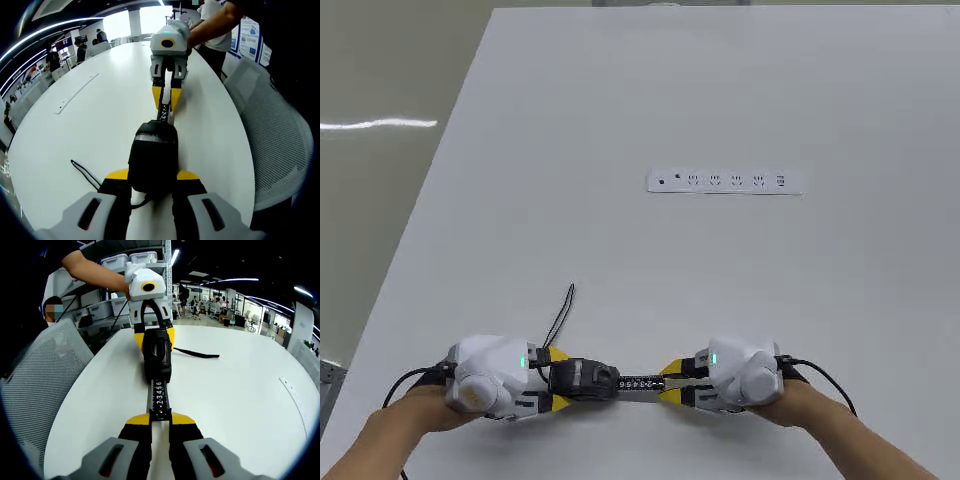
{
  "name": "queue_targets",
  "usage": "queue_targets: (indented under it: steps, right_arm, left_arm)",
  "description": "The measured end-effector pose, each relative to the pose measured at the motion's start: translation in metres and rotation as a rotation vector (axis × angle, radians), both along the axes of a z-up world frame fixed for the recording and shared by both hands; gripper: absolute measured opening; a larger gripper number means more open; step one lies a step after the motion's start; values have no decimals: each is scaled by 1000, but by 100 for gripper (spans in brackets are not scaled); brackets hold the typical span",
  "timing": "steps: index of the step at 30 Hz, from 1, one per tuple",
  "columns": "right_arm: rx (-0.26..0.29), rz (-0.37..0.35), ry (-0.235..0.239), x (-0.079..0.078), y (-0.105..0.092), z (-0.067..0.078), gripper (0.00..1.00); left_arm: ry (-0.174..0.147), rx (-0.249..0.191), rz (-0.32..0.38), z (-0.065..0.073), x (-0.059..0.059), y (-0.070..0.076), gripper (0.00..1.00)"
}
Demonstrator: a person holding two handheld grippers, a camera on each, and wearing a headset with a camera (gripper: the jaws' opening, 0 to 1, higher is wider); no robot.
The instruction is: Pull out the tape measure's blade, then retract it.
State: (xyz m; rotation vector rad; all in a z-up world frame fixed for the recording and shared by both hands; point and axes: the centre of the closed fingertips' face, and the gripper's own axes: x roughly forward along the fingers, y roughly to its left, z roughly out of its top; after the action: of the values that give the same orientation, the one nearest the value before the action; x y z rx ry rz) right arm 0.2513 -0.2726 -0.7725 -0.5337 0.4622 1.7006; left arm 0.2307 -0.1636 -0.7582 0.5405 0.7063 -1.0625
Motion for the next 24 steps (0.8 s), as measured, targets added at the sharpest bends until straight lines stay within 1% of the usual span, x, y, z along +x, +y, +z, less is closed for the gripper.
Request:
queue_targets:
  steps: [24]
  right_arm:
    - [-10,-11,3,1,-17,3,10]
  left_arm:
    - [5,6,-2,0,0,-1,27]
